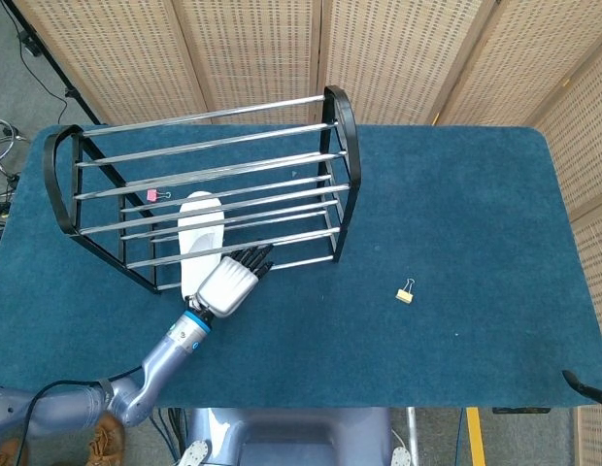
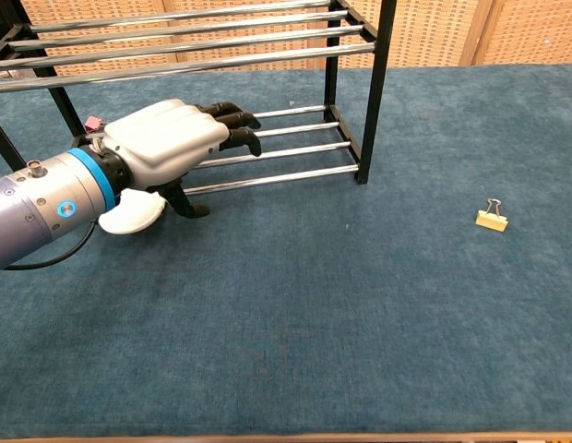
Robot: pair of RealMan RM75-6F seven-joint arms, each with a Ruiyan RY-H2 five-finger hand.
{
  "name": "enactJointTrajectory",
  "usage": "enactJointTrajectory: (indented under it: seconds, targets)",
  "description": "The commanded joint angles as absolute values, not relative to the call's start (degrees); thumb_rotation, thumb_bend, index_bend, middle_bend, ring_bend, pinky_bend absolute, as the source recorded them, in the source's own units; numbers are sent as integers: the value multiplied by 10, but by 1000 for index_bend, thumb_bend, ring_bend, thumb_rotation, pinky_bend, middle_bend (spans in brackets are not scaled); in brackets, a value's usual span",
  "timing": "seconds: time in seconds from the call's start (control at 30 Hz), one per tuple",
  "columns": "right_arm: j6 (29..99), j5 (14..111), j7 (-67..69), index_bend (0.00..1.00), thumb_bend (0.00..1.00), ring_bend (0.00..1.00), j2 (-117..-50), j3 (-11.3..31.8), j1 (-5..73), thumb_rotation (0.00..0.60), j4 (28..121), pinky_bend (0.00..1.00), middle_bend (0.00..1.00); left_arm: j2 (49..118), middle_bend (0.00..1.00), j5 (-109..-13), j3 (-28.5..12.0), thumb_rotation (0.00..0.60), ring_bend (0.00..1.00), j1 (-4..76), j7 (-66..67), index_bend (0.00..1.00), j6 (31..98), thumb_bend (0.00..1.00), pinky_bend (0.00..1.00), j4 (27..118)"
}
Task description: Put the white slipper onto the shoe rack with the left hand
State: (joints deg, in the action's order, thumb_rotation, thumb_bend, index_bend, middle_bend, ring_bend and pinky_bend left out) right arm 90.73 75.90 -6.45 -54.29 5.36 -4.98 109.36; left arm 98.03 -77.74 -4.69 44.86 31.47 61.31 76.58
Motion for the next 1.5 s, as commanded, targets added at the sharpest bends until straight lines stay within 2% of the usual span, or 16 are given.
enactJointTrajectory:
  seconds: [0.03,0.27,0.43,0.67,0.93,1.23,1.4,1.5]
  targets:
    - [907,759,-65,0,0,0,-543,53,-50,600,1094,0,0,972,100,-797,-36,600,53,449,277,250,604,327,209,775]
    - [907,759,-68,0,0,0,-544,53,-49,600,1094,0,0,933,100,-911,15,600,35,459,97,255,607,338,204,788]
    - [907,760,-71,0,0,0,-545,52,-49,600,1094,0,0,910,100,-999,59,600,35,449,-22,264,672,338,204,781]
    - [910,764,-76,0,0,0,-547,51,-50,600,1097,0,0,859,100,-1085,112,600,34,407,-75,276,789,338,204,776]
    - [914,771,-86,0,0,0,-550,48,-51,600,1102,0,0,800,102,-1132,156,600,39,355,-78,276,876,338,204,773]
    - [915,775,-94,0,0,0,-553,46,-50,600,1105,0,0,743,110,-1132,187,600,33,262,-116,269,996,340,205,739]
    - [918,781,-90,0,0,0,-551,45,-52,600,1108,0,0,702,91,-1072,183,600,16,188,-109,243,1042,338,205,744]
    - [923,785,-80,0,0,0,-546,45,-55,600,1109,0,0,675,51,-994,170,600,0,134,-104,199,1051,330,204,789]
